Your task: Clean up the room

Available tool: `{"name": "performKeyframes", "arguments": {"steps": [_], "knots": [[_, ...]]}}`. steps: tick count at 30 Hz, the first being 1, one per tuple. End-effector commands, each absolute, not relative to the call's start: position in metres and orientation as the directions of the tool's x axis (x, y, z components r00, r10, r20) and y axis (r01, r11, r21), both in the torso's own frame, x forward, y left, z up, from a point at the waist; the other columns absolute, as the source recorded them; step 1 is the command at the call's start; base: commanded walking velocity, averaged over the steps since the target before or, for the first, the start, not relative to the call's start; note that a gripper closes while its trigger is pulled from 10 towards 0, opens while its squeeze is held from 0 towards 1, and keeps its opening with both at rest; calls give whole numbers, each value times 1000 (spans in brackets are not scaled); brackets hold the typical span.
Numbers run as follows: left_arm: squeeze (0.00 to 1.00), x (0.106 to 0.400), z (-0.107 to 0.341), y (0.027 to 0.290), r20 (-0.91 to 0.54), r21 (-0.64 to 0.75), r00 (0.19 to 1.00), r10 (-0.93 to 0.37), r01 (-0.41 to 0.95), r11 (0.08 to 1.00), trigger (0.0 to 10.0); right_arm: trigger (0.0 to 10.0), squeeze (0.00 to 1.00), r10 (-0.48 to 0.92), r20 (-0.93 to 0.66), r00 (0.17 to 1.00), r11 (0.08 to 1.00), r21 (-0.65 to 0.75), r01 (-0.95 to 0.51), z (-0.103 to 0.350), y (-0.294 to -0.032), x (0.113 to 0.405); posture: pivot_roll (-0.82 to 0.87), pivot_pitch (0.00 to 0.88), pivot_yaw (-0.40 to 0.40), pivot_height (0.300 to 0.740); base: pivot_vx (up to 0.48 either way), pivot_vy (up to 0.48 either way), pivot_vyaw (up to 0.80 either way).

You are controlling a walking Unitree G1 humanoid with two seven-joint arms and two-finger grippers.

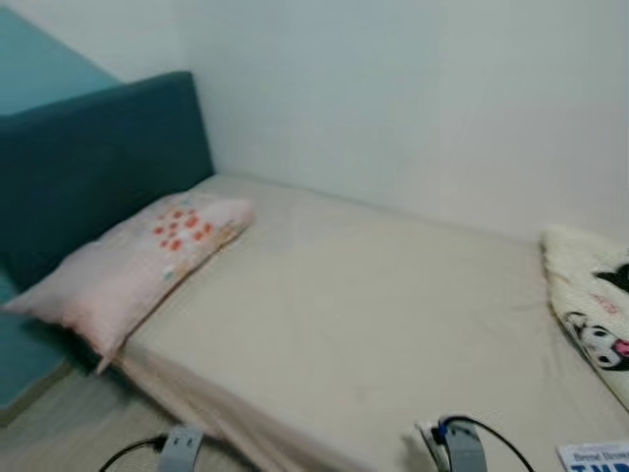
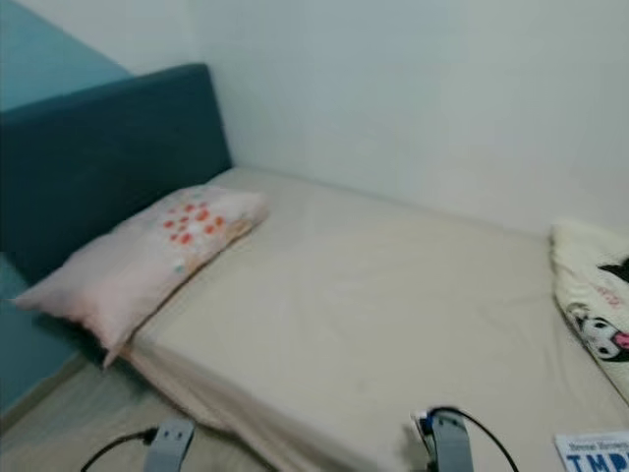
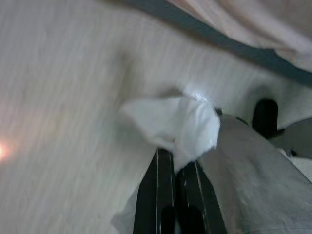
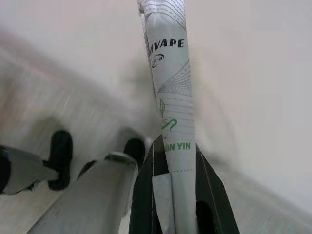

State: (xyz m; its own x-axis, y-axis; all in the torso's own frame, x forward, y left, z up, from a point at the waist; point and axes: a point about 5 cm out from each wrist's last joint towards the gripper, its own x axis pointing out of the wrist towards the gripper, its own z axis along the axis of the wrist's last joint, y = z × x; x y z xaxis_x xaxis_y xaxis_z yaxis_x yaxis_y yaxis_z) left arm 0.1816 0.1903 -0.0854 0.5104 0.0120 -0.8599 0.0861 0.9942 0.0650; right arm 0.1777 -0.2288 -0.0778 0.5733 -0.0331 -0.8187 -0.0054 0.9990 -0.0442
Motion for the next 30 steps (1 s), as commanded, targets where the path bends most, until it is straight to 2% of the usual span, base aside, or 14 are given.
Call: {"name": "performKeyframes", "arguments": {"steps": [1,7,30], "knots": [[0,182,-85,193,-857,78,516,10,110,991,10000,10000,0,-20,-820,573,999,-35,-16,-79,-225,178,70,0,1,696,0,0,781],[0,169,-90,198,-874,100,485,24,131,986,10000,10000,0,-13,-833,553,1000,-25,-14,-84,-225,167,72,0,3,696,0,0,781],[0,173,-89,193,-866,85,500,3,142,986,10000,10000,0,7,-846,533,998,-31,-62,-87,-219,163,79,0,3,696,0,0,781]]}}
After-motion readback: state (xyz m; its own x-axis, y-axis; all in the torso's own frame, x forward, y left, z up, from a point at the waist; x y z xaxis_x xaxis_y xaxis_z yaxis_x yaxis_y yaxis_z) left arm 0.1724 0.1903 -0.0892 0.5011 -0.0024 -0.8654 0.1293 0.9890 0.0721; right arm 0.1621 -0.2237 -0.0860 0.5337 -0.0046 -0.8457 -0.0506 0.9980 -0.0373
